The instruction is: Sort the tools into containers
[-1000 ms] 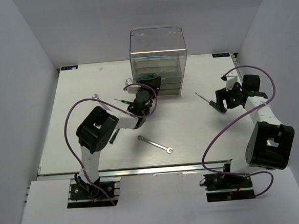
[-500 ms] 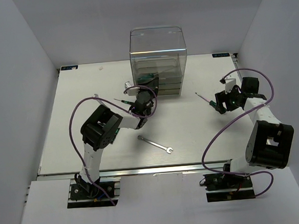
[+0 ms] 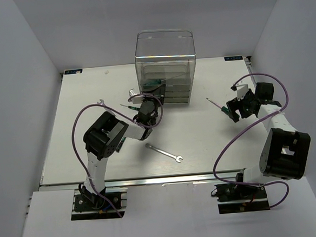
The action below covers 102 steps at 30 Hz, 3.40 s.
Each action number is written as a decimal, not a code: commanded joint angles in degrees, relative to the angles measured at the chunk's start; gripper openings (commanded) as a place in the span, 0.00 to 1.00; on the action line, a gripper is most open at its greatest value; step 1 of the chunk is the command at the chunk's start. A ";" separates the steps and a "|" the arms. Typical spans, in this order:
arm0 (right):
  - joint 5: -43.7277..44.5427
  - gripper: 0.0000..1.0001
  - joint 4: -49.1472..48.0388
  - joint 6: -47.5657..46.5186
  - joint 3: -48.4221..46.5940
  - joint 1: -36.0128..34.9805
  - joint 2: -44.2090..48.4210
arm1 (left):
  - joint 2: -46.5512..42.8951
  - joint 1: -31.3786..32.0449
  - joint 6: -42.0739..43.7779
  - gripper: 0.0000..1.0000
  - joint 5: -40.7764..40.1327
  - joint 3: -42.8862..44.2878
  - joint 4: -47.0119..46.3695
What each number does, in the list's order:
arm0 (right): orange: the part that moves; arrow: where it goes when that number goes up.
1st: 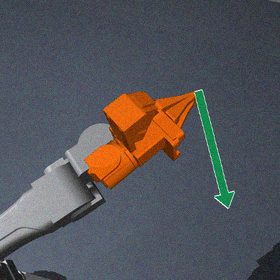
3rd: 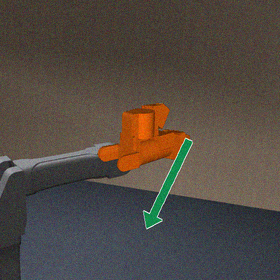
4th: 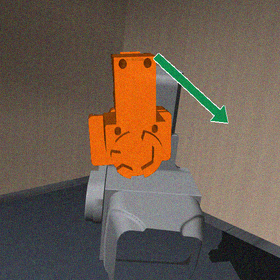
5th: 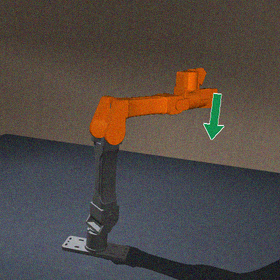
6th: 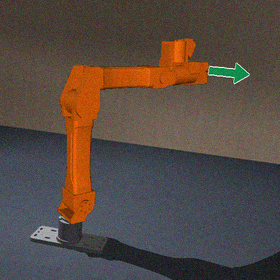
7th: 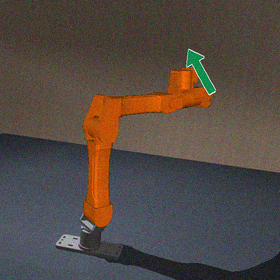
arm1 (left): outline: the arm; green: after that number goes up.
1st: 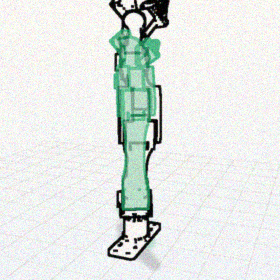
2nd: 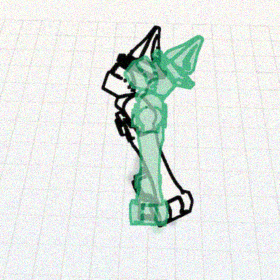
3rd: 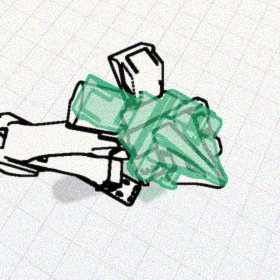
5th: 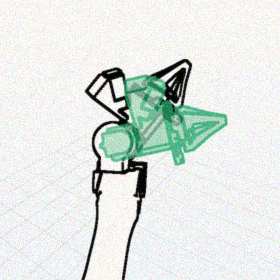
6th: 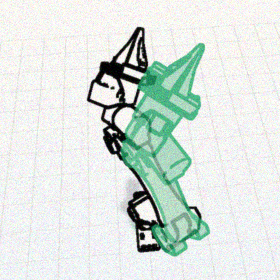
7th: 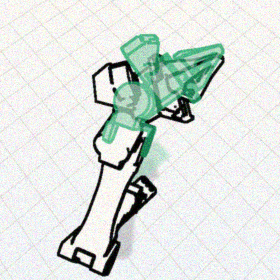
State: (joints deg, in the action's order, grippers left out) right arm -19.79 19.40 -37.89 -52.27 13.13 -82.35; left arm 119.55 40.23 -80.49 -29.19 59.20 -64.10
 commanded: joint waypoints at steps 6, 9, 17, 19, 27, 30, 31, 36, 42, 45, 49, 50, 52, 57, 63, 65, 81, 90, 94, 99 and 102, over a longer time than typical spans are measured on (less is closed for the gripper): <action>0.54 0.89 -1.56 -1.66 -4.67 0.23 -2.11 | -9.86 0.29 2.53 0.00 3.44 -3.30 -2.88; 0.46 0.89 -0.68 -1.84 -6.00 0.15 -4.13 | -10.65 0.29 2.79 0.00 4.84 -2.51 -1.21; 0.54 0.89 -0.41 -1.75 -6.97 -1.00 -6.42 | -11.26 0.29 1.57 0.00 8.01 -1.46 3.35; 0.63 0.89 -0.50 -1.57 -6.71 -1.08 -6.42 | -12.23 0.29 1.04 0.00 8.71 -1.37 4.94; 1.07 0.89 -0.94 -1.84 -5.65 -1.00 -6.33 | -15.04 0.20 0.42 0.00 9.24 -1.54 8.54; 1.07 0.89 -0.94 -1.84 -5.82 -1.08 -6.60 | -15.66 0.29 0.24 0.00 9.59 -1.10 9.34; 1.07 0.89 -0.85 -1.84 -5.91 -1.08 -6.60 | -15.75 0.29 0.07 0.00 9.76 -1.02 9.43; 0.90 0.89 -1.03 -1.84 -5.83 -1.08 -6.60 | -16.89 0.20 -0.55 0.00 10.21 -0.93 9.60; 1.07 0.89 -0.94 -3.06 -5.91 -1.00 -7.13 | -18.38 0.20 -0.55 0.00 10.82 -0.67 9.87; 1.07 0.89 -0.94 -4.03 -6.88 -1.08 -7.83 | -19.00 0.20 -0.46 0.00 11.17 -0.05 10.22; 1.07 0.89 -0.07 -4.91 -8.55 -1.61 -9.93 | -19.96 0.20 -0.20 0.00 10.91 0.39 10.31; 1.33 0.89 -0.06 -5.17 -8.81 -1.87 -10.37 | -20.05 0.20 -0.11 0.00 10.82 0.39 10.13; 1.95 0.89 -0.67 -5.88 -9.25 -2.75 -11.95 | -20.23 0.20 0.07 0.00 10.56 0.48 9.78; 3.53 0.89 -1.82 -5.18 -12.06 -3.81 -16.00 | -20.23 0.20 0.16 0.00 10.82 1.09 9.34; 4.06 0.89 -0.94 -5.70 -15.75 -4.25 -20.75 | -20.32 0.20 0.33 0.00 10.73 2.23 9.34; 3.97 0.88 -0.50 -6.32 -16.19 -4.51 -21.89 | -20.32 0.20 0.51 0.00 10.82 2.59 9.43; 2.04 0.36 8.11 -11.32 -16.47 -6.36 -26.73 | -21.37 0.20 1.12 0.00 10.65 3.64 8.99; 1.08 0.04 9.69 -17.30 -10.66 -6.36 -17.60 | -22.16 0.20 1.30 0.00 10.65 4.96 9.69; -2.78 0.01 12.50 -22.74 -8.73 -6.71 -9.09 | -22.34 0.20 1.30 0.00 10.73 5.75 10.39; -3.33 0.00 12.25 -30.66 -4.69 -10.66 0.23 | -22.43 0.20 1.30 0.00 10.73 7.16 11.97; -2.01 0.00 9.53 -31.37 -3.37 -15.66 3.93 | -22.87 0.20 1.30 0.00 10.73 8.04 13.29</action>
State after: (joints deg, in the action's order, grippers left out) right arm -20.69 30.87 -65.08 -57.14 1.45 -81.41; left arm 101.56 40.66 -79.77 -17.91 64.20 -50.52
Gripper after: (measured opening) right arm 0.341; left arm 0.156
